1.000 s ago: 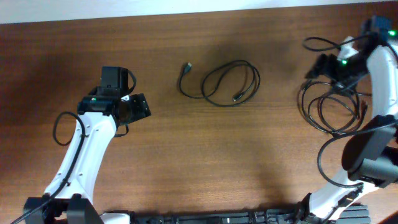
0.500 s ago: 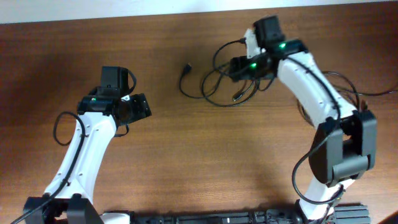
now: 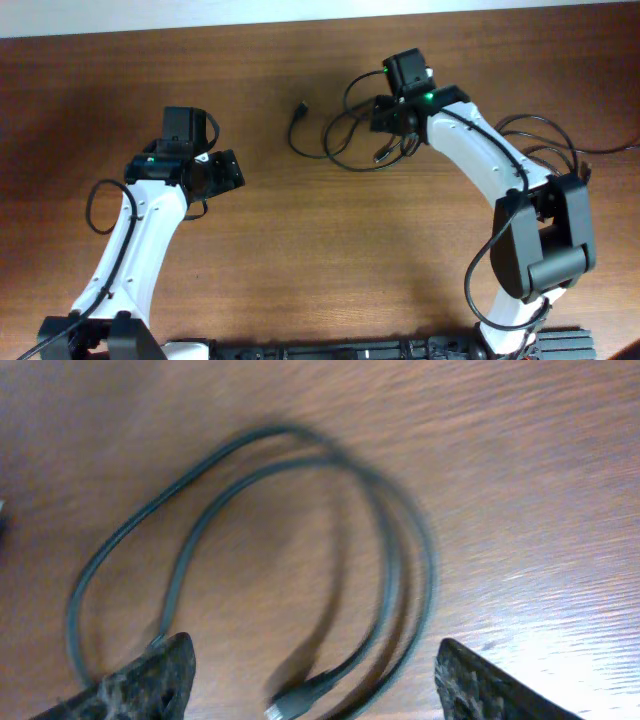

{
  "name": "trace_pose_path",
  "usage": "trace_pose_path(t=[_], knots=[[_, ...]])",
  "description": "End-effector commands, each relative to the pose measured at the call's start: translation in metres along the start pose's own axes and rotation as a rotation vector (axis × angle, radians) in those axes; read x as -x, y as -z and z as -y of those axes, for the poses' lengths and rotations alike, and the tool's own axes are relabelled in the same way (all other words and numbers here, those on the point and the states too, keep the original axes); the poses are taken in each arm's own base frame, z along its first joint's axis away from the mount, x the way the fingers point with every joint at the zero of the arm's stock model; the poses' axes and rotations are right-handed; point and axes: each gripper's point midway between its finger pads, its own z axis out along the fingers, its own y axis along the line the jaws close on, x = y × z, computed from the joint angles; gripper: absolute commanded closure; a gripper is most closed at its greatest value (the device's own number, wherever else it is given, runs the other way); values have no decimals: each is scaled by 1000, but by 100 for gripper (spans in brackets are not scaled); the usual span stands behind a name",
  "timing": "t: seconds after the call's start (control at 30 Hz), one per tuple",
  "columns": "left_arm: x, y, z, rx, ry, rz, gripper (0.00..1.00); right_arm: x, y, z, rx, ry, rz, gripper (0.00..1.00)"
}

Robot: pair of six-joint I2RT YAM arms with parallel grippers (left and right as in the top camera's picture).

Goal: Untangle cables
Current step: 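Move the right gripper back to the center cable and grasp it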

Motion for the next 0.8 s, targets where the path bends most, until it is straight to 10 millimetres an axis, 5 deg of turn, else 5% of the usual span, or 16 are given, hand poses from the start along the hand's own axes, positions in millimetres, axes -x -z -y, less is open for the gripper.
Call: trace_pose_path(t=[0.0,0.07,0.13,0.33,0.4,0.5,0.67,0.77], knots=[[-1,-1,1,-5,7,-7,13,6,-9,26,-69,-36,9,34],[-1,-1,1,-5,7,-8,12,-2,-18,19,-23,-40,-33,47],[-1,-1,1,-6,7,-7,12,-15,-31,4,56,-39,-96,48],[-1,-1,1,-5,7,-8,12,-40,-62,11,19,-33,-181,53],[-1,-1,1,-5,7,-8,12,-40,-64,11,20,-33,-181,82],[-1,-1,1,-5,7,-8,12,-43,-63,2,69,-37,-199,96],[-2,-1,1,-4,6,-11,11,-68,-32,-48,413,97,-350,96],[-2,-2,1,-2,6,-15,11,-42,19,-56,466,176,-255,96]])
